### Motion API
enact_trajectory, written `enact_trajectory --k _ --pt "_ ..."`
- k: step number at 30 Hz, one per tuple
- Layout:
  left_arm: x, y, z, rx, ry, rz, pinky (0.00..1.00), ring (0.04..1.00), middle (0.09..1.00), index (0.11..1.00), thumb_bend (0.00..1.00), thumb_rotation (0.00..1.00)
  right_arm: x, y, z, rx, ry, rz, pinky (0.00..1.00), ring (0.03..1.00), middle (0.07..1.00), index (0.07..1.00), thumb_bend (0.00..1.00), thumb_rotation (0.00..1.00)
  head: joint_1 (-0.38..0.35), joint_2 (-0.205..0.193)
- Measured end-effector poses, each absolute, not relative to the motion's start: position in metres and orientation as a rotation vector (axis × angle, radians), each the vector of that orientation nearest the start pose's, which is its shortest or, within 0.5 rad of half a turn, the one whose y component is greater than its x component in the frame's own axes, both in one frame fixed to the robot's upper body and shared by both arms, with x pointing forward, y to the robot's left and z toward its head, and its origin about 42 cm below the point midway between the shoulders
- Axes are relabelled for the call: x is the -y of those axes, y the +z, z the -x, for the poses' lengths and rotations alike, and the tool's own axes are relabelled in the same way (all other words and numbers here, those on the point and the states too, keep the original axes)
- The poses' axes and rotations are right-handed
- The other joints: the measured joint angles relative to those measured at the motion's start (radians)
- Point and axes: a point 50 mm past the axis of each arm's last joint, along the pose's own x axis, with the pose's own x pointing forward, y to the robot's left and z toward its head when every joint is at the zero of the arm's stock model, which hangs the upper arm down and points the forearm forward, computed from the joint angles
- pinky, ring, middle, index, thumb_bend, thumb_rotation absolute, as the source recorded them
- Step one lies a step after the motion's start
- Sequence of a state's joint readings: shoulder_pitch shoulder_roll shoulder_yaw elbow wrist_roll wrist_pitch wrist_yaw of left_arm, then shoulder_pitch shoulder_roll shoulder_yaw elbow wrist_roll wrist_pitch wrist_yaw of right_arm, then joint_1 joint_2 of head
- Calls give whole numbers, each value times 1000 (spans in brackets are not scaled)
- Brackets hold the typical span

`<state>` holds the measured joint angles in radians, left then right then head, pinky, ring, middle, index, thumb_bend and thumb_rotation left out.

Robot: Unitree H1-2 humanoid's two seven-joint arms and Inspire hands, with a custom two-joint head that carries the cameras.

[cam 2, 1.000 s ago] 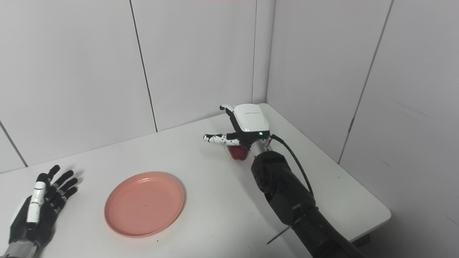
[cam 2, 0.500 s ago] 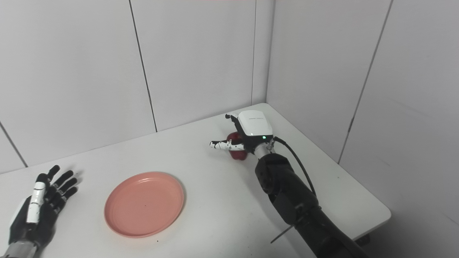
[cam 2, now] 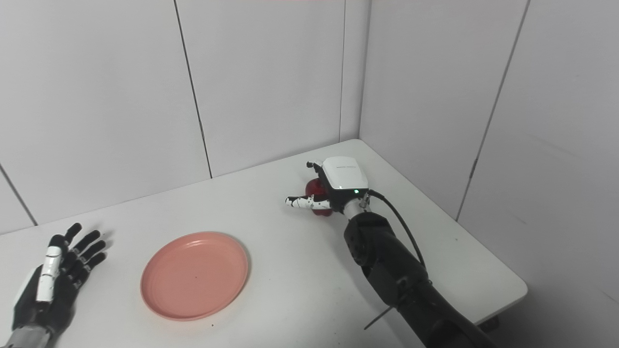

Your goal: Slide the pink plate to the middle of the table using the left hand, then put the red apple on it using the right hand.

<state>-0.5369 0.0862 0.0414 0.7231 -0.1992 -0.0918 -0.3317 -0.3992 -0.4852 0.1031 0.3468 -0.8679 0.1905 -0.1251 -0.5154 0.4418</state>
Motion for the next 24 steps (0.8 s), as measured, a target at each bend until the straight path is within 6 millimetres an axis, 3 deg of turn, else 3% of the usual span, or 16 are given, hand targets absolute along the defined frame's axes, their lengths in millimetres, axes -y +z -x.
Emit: enact_trajectory --k 12,20,24 --pt "-201 98 -441 -90 -353 119 894 877 879 944 665 849 369 166 -409 -56 -234 1367 751 716 735 774 848 823 2 6" --pt "-201 98 -442 -90 -353 119 900 876 878 942 692 826 370 166 -408 -57 -241 1345 472 543 650 742 843 785 3 11" --pt "-201 98 -441 -88 -352 120 884 870 869 932 696 816 370 165 -408 -63 -244 1340 442 515 625 733 841 761 11 18"
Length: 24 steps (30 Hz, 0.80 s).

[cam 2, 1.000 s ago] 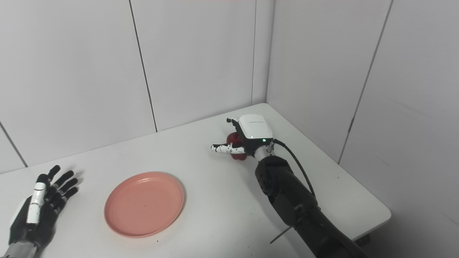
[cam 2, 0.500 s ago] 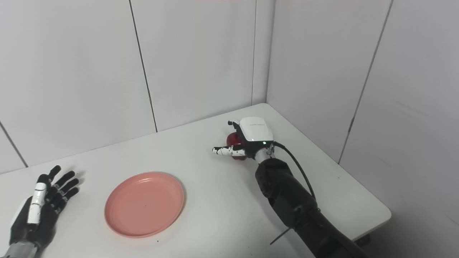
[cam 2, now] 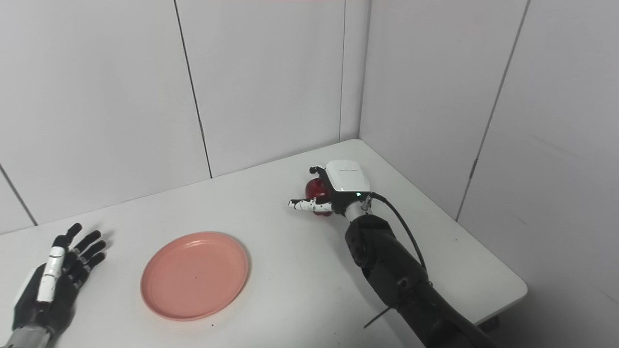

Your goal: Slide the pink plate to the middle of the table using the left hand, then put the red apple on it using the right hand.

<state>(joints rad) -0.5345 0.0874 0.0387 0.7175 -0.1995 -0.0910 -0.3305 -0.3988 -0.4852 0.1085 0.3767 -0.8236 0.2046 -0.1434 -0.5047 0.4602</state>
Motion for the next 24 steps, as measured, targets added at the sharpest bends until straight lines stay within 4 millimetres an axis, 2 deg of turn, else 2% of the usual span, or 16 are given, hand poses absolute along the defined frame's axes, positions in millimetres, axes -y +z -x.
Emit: enact_trajectory --k 10,13,19,23,24 --pt "-201 99 -438 -89 -353 119 885 875 879 942 688 824 371 160 -406 -88 -242 1333 465 549 658 739 852 774 -2 3" --pt "-201 99 -438 -91 -352 120 884 869 878 941 701 819 371 159 -405 -91 -245 1333 518 590 677 735 853 773 -2 5" --pt "-201 99 -437 -91 -353 119 890 877 884 945 695 833 372 158 -405 -97 -248 1334 556 628 699 739 846 787 -2 5" --pt "-201 99 -437 -92 -353 118 887 874 881 945 690 836 371 156 -404 -104 -246 1337 531 602 675 718 840 779 0 8" --pt "-201 99 -437 -92 -353 118 887 873 876 943 692 834 371 155 -404 -106 -244 1338 523 590 663 697 813 742 0 8"
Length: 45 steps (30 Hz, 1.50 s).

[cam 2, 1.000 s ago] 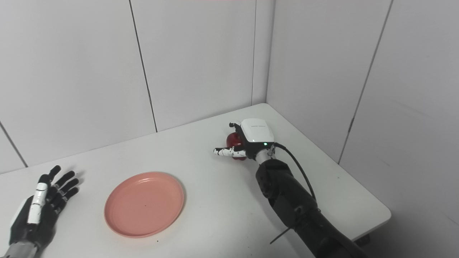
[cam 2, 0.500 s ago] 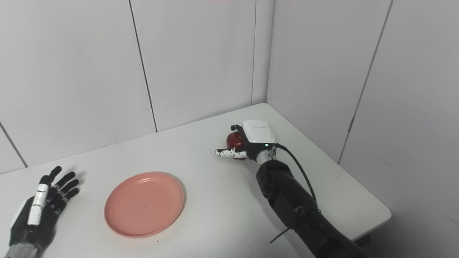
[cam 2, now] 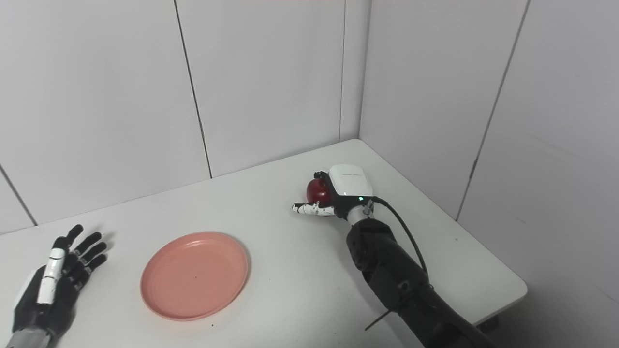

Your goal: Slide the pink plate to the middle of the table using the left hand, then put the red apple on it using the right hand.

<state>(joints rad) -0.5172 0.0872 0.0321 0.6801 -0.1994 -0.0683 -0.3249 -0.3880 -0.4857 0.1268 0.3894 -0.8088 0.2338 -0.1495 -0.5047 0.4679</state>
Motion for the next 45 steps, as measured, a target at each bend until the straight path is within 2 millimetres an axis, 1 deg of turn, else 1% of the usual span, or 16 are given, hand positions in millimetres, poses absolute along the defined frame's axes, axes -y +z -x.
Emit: enact_trajectory --k 2,4,7,10,11,14,18,25,32,33,34,35,40,41,43,45 --pt "-201 99 -437 -92 -353 118 885 872 873 942 697 833 371 153 -404 -116 -239 1340 498 570 641 669 773 705 0 0" --pt "-201 99 -437 -92 -354 117 879 868 869 937 704 836 372 152 -404 -119 -243 1340 415 499 567 618 694 639 0 0" --pt "-200 99 -437 -93 -355 116 886 872 869 941 698 839 374 150 -404 -114 -261 1334 345 426 506 588 642 581 0 0" --pt "-200 98 -437 -93 -355 117 882 874 867 937 704 831 375 149 -404 -104 -286 1331 276 346 428 530 575 517 0 2" --pt "-200 98 -437 -93 -355 117 884 872 869 938 702 831 376 147 -404 -98 -295 1332 270 339 420 520 554 500 0 2" --pt "-200 99 -437 -93 -355 117 881 869 870 937 709 823 376 145 -403 -71 -313 1337 219 283 369 479 512 429 0 2" --pt "-200 99 -437 -93 -355 117 872 867 865 936 709 821 376 143 -403 -42 -325 1331 182 241 332 459 489 379 2 3" --pt "-200 98 -437 -93 -355 118 876 867 867 933 709 820 375 141 -402 -14 -326 1322 173 231 321 433 488 403 2 2" --pt "-200 99 -437 -91 -355 115 866 852 861 928 702 835 374 142 -402 -8 -325 1314 185 247 342 467 495 404 5 3" --pt "-200 99 -436 -90 -354 115 867 850 861 929 704 836 373 143 -402 -2 -324 1312 190 253 349 475 496 287 9 5" --pt "-200 99 -436 -90 -355 114 871 852 864 931 703 838 372 145 -403 4 -322 1310 194 257 354 480 497 215 12 5" --pt "-200 99 -436 -90 -355 114 872 852 864 932 703 838 370 147 -403 12 -318 1307 195 259 356 482 497 191 12 5" --pt "-198 99 -436 -91 -358 112 854 844 856 927 737 831 363 159 -404 62 -315 1298 189 253 351 483 496 168 38 8" --pt "-197 99 -436 -90 -358 109 847 844 855 929 738 842 362 160 -404 68 -313 1299 183 247 346 482 497 167 38 8" --pt "-196 99 -436 -90 -355 102 838 842 856 928 730 854 361 164 -404 89 -308 1299 170 234 336 481 497 167 69 12" --pt "-195 98 -435 -87 -349 102 827 836 853 924 729 860 359 170 -404 126 -300 1294 167 231 335 481 496 168 69 12"
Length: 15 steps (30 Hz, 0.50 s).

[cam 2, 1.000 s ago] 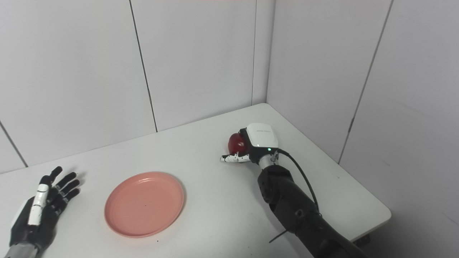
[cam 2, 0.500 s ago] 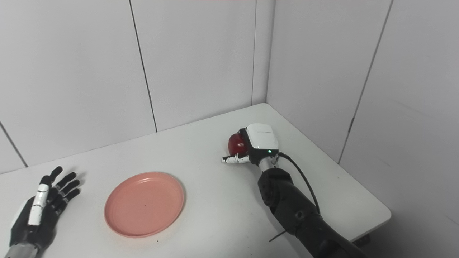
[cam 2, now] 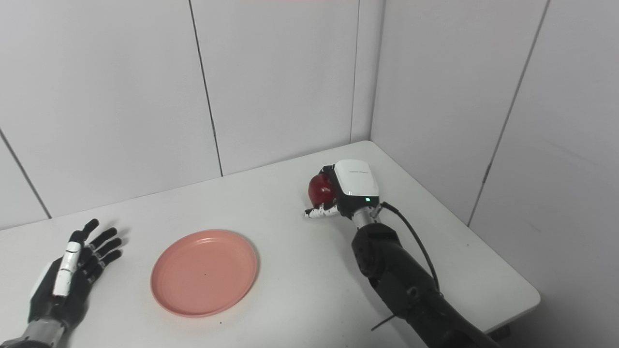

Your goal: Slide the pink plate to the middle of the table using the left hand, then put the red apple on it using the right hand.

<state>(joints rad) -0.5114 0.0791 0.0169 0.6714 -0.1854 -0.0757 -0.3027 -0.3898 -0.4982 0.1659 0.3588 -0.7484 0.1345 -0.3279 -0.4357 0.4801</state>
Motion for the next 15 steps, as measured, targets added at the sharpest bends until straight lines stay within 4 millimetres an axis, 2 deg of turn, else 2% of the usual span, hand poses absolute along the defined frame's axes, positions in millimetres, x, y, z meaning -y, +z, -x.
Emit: enact_trajectory --k 3,7,8,9,11,13,15 --pt "-188 97 -434 -80 -340 106 813 831 852 926 727 871 355 183 -404 171 -286 1278 168 231 332 480 496 170 46 3" --pt "-179 96 -428 -68 -331 103 793 826 848 926 735 856 353 197 -403 235 -262 1267 166 228 331 479 495 170 162 9" --pt "-175 96 -427 -68 -330 111 788 820 845 922 754 854 354 199 -403 237 -260 1265 166 229 333 479 495 170 163 9" --pt "-170 96 -426 -68 -332 120 782 813 841 917 777 853 355 201 -403 236 -256 1262 167 231 336 480 495 170 205 9" --pt "-161 95 -425 -66 -327 112 795 817 843 912 792 850 356 206 -401 247 -249 1265 178 243 347 482 495 171 206 9" --pt "-154 95 -425 -64 -315 110 810 821 847 912 802 850 361 210 -400 262 -240 1272 194 261 363 484 495 171 294 8" --pt "-146 94 -424 -57 -310 108 823 823 850 910 816 843 365 216 -399 284 -239 1275 213 282 382 487 494 173 295 8"
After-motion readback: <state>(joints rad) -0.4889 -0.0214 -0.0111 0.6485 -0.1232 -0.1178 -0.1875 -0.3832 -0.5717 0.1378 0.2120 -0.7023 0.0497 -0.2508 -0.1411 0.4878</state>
